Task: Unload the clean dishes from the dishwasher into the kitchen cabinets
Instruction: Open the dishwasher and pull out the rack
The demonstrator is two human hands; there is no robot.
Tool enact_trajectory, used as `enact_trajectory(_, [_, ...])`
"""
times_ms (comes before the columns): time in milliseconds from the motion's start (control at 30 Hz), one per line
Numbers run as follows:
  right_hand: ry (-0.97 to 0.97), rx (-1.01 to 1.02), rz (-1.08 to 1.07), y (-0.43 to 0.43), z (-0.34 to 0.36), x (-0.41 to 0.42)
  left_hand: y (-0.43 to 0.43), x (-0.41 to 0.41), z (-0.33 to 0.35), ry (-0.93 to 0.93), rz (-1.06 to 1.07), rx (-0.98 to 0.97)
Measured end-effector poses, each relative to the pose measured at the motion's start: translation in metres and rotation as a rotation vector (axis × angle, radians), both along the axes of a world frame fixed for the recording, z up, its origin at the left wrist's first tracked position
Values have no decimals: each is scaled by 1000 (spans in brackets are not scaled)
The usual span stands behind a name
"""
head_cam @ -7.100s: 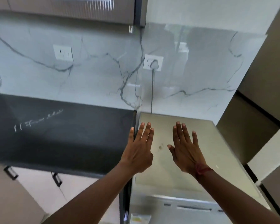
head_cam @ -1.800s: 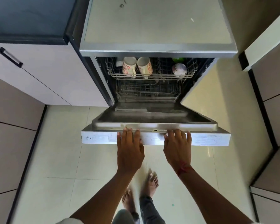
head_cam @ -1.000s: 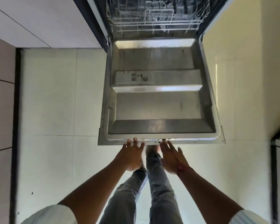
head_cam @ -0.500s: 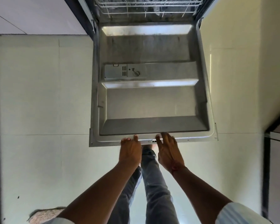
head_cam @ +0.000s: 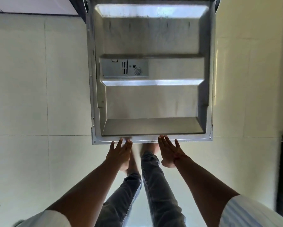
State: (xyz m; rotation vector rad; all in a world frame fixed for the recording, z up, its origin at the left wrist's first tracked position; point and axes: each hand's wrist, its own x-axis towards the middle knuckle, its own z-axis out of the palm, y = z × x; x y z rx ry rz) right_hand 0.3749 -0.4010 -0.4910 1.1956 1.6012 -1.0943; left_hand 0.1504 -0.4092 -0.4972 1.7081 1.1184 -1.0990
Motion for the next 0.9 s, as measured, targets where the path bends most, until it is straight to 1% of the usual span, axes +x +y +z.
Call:
enact_trajectory(100, [-11, -34, 10, 3, -12, -4, 1, -1, -12, 0, 8, -36])
enact_trajectory(267, [9, -35, -16, -5, -12, 0, -9, -3, -13, -46, 33, -13])
enact_trajectory(400, [30, -3, -21, -4, 12, 2, 5, -6, 14, -81, 90, -32])
enact_trajectory(500, [67, 59, -82, 10, 40, 1, 28, -12, 45, -115, 121, 7])
enact_trajectory(567, [106, 151, -127, 43, 65, -1, 64, -13, 73, -149, 153, 77])
enact_trajectory(633, [138, 274, -129, 90, 98, 0, 111, -10, 110, -188, 169, 169])
enact_trajectory(733, [159, 456, -75, 168, 154, 2, 186, -1, 171, -234, 150, 337])
enact_trajectory(900, [175, 785, -20, 292, 256, 9, 315, 20, 281, -366, 147, 634])
